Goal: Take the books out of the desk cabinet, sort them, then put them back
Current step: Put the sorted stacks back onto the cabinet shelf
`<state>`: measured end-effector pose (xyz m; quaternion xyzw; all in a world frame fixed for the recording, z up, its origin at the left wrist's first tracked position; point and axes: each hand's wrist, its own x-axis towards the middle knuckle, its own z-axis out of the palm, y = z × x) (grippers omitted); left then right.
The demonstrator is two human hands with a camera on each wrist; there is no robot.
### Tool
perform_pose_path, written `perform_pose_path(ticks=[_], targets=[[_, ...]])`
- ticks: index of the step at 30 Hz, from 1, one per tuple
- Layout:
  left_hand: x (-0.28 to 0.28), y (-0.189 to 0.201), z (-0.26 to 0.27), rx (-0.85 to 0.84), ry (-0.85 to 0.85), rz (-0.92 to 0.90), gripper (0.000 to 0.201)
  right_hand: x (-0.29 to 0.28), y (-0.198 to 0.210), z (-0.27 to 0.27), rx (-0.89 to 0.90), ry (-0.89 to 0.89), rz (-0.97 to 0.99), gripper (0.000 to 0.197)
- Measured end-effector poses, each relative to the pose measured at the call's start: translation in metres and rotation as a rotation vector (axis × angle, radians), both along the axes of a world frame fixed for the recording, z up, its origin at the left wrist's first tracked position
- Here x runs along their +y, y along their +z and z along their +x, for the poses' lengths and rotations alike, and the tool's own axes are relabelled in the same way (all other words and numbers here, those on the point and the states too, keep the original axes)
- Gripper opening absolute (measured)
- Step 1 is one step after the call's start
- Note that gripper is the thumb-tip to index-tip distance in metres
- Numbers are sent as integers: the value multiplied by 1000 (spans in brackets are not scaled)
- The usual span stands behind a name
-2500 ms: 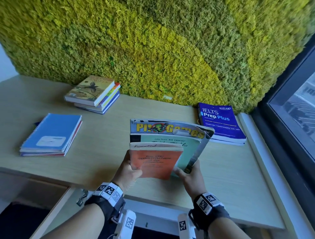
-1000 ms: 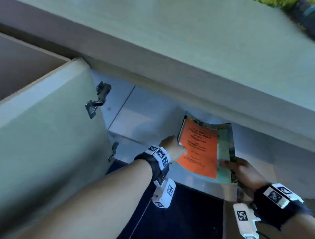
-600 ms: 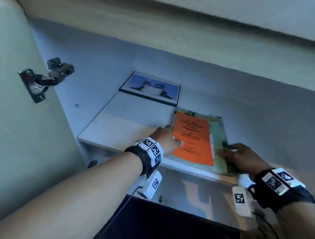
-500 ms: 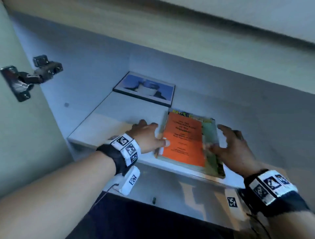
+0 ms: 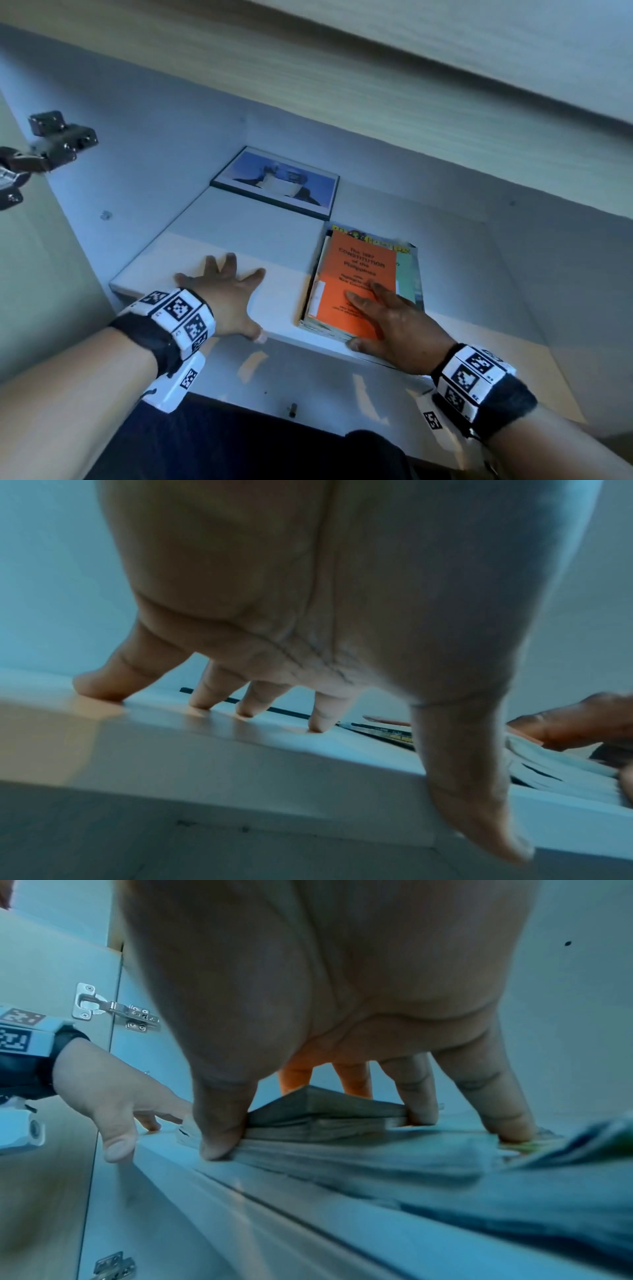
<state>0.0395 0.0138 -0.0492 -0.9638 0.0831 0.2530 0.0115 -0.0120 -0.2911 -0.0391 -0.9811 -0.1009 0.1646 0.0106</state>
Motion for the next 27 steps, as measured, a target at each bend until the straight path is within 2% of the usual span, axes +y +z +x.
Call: perform_pose_path(ticks=[8,13,20,23,27], targets=[[1,1,4,-4,-22,15,121,-21,10,32,21,61,-122,113],[2,2,4,7,-29,18,121,-26,2,17,-21,86,-127,118],[1,2,2,-2,-24,-3,120,-24,5,-6,-43,-3,-107,97],[1,2,1,3,-25,0,120,-27,0,12,-54,-10,-99,93],[0,4,2,9,-29,1,120,-36,-7,70,-103,-20,-118,103]])
